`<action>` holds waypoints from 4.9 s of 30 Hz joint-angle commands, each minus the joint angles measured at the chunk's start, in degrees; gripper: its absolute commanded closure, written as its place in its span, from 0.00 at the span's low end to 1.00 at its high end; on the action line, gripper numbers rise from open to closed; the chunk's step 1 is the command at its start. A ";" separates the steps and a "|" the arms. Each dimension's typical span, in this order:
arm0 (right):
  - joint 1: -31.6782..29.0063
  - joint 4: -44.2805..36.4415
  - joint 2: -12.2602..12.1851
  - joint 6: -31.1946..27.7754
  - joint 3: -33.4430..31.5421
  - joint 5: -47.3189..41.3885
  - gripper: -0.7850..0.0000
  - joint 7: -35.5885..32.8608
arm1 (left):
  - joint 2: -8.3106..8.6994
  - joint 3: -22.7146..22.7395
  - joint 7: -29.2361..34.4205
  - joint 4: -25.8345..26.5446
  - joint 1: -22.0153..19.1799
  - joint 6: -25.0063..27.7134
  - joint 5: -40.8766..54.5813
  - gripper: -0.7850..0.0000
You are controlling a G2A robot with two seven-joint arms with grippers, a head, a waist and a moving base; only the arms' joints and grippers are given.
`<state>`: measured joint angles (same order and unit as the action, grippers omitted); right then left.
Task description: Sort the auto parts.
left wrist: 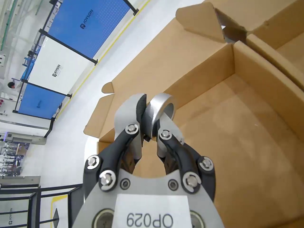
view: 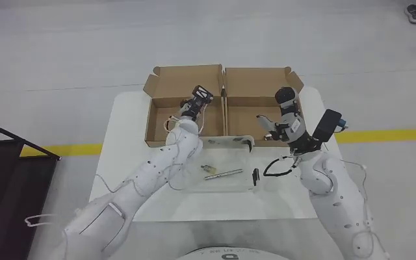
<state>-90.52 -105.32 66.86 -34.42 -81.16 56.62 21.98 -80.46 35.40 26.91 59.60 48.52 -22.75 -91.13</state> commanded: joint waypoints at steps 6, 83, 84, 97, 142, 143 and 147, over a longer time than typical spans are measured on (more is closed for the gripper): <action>0.00 0.00 0.00 0.00 0.00 0.00 0.00 0.00 | -1.50 1.21 1.12 -2.12 -0.57 -0.85 0.56 0.00; 4.12 0.30 0.20 -2.04 2.37 -3.40 0.00 -7.38 | 10.53 38.90 13.06 49.18 37.12 51.06 15.38 0.00; 4.12 0.30 0.20 -2.04 2.37 -3.40 0.00 -7.38 | 10.73 37.60 12.65 50.71 37.93 53.13 12.10 0.00; 4.12 0.30 0.20 -2.04 2.37 -3.40 0.00 -7.38 | 11.47 30.57 10.35 51.99 40.07 60.45 5.68 0.10; 4.12 0.30 0.20 -2.04 2.37 -3.40 0.00 -7.38 | 10.74 17.67 22.95 39.24 25.88 66.32 11.47 0.63; 4.12 0.30 0.20 -2.04 2.37 -3.40 0.00 -7.38 | 10.84 17.87 23.01 39.53 26.01 66.58 11.98 0.61; 4.12 0.30 0.20 -2.04 2.37 -3.40 0.00 -7.38 | 11.22 18.32 23.57 40.49 26.30 67.23 12.93 0.58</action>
<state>-86.40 -105.01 67.06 -36.46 -78.80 53.23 14.60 -69.33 53.67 50.29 99.91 74.78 44.46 -78.17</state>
